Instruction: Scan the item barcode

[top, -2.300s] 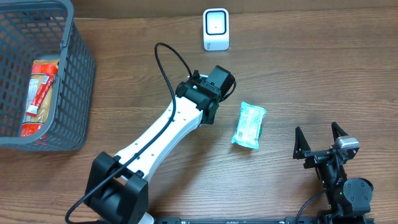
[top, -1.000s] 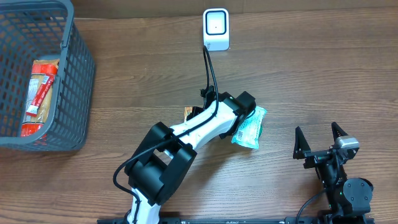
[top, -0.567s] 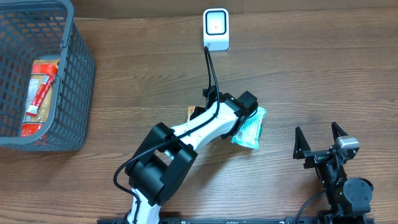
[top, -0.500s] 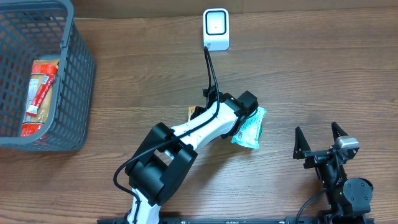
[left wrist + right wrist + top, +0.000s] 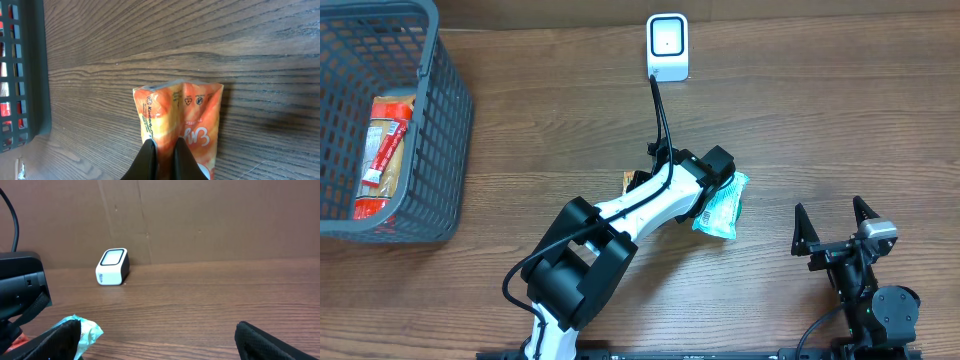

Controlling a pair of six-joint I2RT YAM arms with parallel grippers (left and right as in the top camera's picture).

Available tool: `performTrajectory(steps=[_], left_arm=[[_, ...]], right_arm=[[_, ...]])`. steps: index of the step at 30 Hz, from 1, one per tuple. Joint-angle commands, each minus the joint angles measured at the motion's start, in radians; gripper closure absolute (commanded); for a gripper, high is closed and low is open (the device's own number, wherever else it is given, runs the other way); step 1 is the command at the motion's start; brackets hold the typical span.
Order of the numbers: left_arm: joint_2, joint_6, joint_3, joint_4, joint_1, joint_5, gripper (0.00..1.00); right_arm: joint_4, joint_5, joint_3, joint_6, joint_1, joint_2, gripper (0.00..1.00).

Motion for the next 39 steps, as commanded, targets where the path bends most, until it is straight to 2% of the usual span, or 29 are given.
performTrajectory(steps=[1,6,8,10,18,22,29,34,39], left_arm=[[0.036,0.019,-0.006,-0.002,-0.004,-0.031,0.96],[0.08,0.021,-0.006,-0.005,-0.005,-0.031,0.95],[0.082,0.021,-0.005,-0.008,-0.005,-0.031,0.9],[0.075,0.02,-0.002,-0.011,-0.005,-0.032,0.81],[0.066,0.019,0.045,-0.037,-0.005,0.017,0.73],[0.066,0.019,0.066,-0.048,-0.005,0.03,0.73],[0.066,0.019,0.1,-0.094,-0.005,0.037,0.79],[0.066,0.019,0.101,-0.072,-0.004,0.119,0.78],[0.059,0.038,0.128,-0.099,0.009,0.131,0.82]], right_arm=[[0.003,-0.003,-0.011,-0.004,-0.006,-0.008,0.0],[0.003,-0.002,-0.011,-0.004,-0.006,-0.008,0.0],[0.003,-0.003,-0.011,-0.004,-0.006,-0.008,0.0],[0.003,-0.002,-0.011,-0.004,-0.006,-0.008,0.0],[0.003,-0.003,-0.011,-0.004,-0.006,-0.008,0.0],[0.003,-0.003,-0.011,-0.004,-0.006,-0.008,0.0],[0.003,-0.002,-0.011,-0.004,-0.006,-0.008,0.0],[0.003,-0.002,-0.011,-0.004,-0.006,-0.008,0.0],[0.003,-0.002,-0.011,-0.004,-0.006,-0.008,0.0]])
